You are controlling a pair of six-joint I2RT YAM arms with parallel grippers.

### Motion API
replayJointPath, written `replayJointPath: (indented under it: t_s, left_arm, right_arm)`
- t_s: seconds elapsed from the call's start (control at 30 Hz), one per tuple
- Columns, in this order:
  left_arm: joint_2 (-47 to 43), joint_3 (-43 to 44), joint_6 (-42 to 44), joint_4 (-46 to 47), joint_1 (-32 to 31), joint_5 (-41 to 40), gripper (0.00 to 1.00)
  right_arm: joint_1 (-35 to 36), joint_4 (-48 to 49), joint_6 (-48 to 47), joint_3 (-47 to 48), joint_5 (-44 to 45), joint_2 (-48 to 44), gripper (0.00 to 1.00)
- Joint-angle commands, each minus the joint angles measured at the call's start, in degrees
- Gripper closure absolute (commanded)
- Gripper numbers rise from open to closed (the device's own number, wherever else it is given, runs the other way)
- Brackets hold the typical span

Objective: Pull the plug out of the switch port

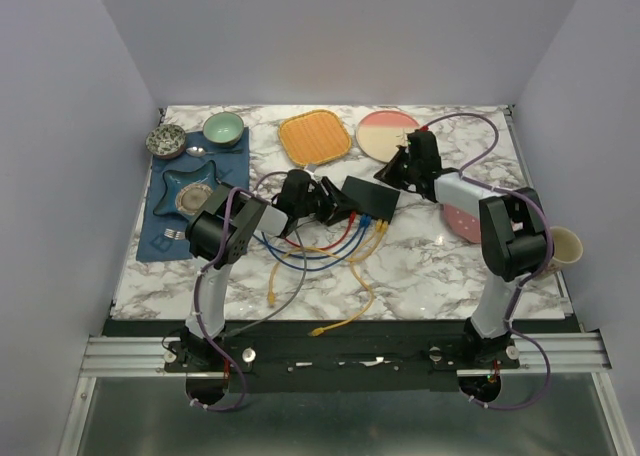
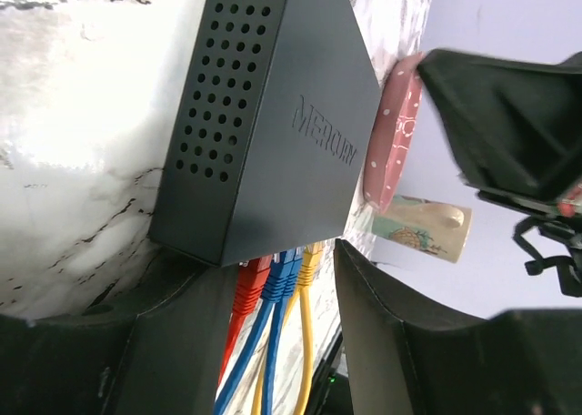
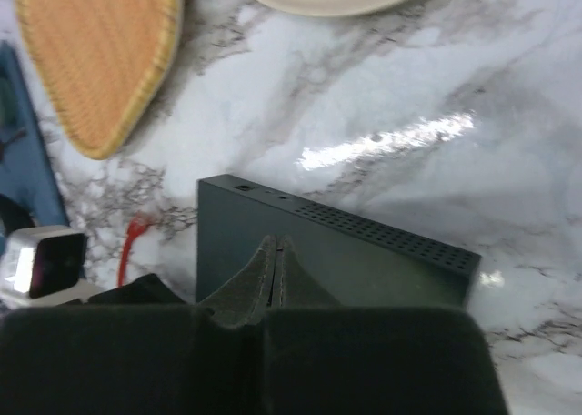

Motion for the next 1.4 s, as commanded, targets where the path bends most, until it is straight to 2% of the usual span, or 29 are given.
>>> replayJointPath:
  t_s: [0.0,0.13,0.27,0.47,0.63,0.87,0.97,1.07,1.23,1.37]
  left_arm:
    - [2.9,-1.9,-2.1,1.4,0.0,1.3,0.40]
    - [2.4,-2.6,-2.1,1.5,0.0,1.3,0.40]
    - [2.1,-3.1,-1.8,0.5,0.1,0.8,0.41]
    - [1.8,-2.5,0.0,-4.9,0.1,-0.8,0.52]
    - [2.1,-2.1,0.4,-7.6,0.1,-1.4,0.61]
    - [2.1,-1.5,-0.4,-8.3,0.1,-2.9,0.64]
    - [2.3,-1.3,-0.6,-8.2,0.1,-3.2,0.69]
    - [2.3,-2.1,-0.5,-6.8,0.2,-2.5,0.69]
    - [2.6,-4.4,-0.1,-3.4,0.4,-0.3,0.59]
    - [2.5,-5.2,0.8,-3.5,0.4,-0.3,0.59]
  right_arm:
    - [0.8,4.8,3.6,-0.3,-9.3,1.5,0.99]
    - [1.1,6.5,5.9,-0.5,-16.6,4.8,0.99]
    - [1.1,3.2,5.6,-0.1,-16.8,6.1,0.99]
    - [1.1,-0.1,4.4,0.7,-15.6,7.1,0.99]
    - [1.1,-0.6,4.3,1.0,-15.4,7.7,0.99]
    - [1.0,-0.6,4.3,0.7,-15.1,8.2,0.99]
    - [1.0,-0.6,4.4,0.8,-14.9,8.3,0.99]
    - [1.1,-0.6,4.3,0.7,-14.8,8.3,0.99]
    - [1.1,-0.6,4.1,0.8,-14.7,8.2,0.99]
    - [1.1,-0.6,4.1,0.7,-14.5,8.5,0.99]
